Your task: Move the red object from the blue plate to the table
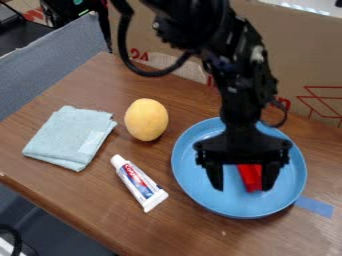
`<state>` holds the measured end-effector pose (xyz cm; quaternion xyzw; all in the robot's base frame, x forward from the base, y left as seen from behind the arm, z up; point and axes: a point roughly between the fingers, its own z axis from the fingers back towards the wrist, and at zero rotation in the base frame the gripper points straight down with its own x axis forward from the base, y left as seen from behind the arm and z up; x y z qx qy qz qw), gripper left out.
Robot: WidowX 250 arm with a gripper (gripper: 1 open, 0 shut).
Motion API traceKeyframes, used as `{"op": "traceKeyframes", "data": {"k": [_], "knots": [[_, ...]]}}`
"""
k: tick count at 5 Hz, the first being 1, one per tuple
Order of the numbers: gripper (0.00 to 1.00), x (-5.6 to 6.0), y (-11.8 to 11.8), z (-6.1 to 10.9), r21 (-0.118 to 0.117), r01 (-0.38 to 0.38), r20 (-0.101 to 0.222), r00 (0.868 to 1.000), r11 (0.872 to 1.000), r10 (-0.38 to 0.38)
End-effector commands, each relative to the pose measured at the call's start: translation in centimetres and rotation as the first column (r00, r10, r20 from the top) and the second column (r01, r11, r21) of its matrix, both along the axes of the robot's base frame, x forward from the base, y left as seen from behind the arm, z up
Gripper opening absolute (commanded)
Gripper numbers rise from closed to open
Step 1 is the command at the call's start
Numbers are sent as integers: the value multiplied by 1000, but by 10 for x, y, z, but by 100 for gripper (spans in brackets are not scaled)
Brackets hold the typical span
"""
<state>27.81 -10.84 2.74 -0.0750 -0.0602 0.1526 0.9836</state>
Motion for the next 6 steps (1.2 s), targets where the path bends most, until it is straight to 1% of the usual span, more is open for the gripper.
{"op": "traceKeyframes", "data": {"k": [1,2,3,4,5,6], "knots": [[100,11,4,18,-53,7,38,999,999,-5],[100,6,-5,30,-62,9,49,999,998,-6],[100,10,-14,40,-88,23,47,999,996,-19],[100,20,-16,28,-115,7,36,999,993,-3],[100,10,-14,27,-87,-3,29,1000,996,5],[100,-2,-10,34,-77,-3,25,1000,997,5]]}}
